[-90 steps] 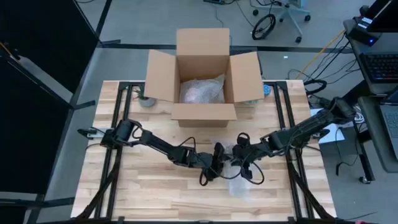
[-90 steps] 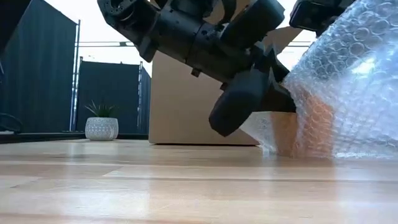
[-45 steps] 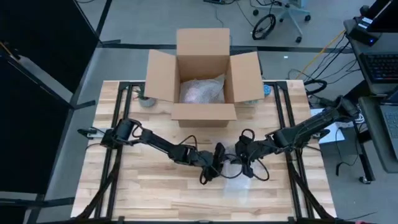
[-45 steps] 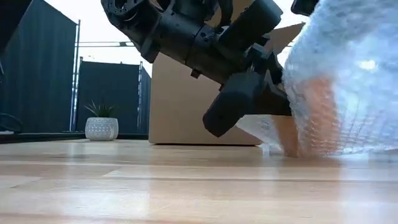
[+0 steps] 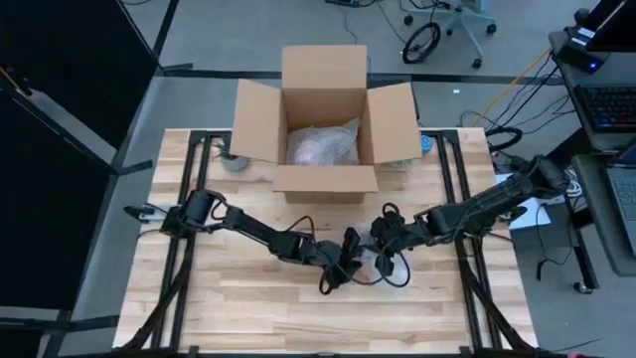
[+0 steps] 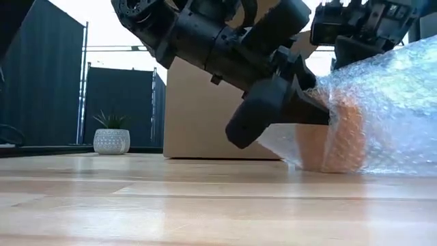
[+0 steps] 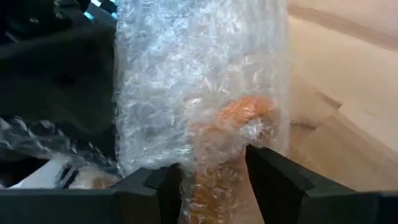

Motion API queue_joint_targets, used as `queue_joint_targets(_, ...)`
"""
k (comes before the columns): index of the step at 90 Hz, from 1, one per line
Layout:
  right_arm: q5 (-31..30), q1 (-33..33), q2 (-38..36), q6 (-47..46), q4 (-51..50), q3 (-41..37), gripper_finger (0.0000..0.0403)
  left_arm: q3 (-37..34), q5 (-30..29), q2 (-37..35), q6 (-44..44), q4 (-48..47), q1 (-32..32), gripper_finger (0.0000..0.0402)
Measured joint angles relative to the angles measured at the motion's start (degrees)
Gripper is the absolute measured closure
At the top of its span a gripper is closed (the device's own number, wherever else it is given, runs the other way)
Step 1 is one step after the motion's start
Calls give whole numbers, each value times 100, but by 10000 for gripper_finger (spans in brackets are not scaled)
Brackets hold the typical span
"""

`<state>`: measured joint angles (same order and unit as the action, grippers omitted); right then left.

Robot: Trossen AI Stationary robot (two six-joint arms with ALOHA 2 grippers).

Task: Wrap mug
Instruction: Wrap the orange mug with transparent bubble wrap

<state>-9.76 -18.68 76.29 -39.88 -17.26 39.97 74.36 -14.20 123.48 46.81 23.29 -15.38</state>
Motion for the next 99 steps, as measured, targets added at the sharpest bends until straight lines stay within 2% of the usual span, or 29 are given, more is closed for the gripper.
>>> queue_joint_targets(14,6,4,13,-7,-28,-10,395,-12,-870,20,763,102,-167,252)
queue_joint_targets(31,22,3,15,-7,-52,-13,394,-12,-1286,20,1216,129,-275,252)
queue_joint_targets(44,62,0,15,-20,-74,-17,394,85,-1331,20,1333,68,-349,252)
queue_joint_targets(58,121,-6,15,-2,-67,-17,394,291,-954,-12,947,-607,-368,252)
queue_joint_targets(76,82,-3,20,2,-34,-15,394,354,-851,-153,269,-1211,-364,252)
queue_joint_targets(91,85,-2,20,2,-30,-15,394,325,-116,-674,-631,-2004,-152,252)
queue_joint_targets(99,109,-7,17,2,-120,-23,394,320,467,-982,-1025,-2289,-4,252)
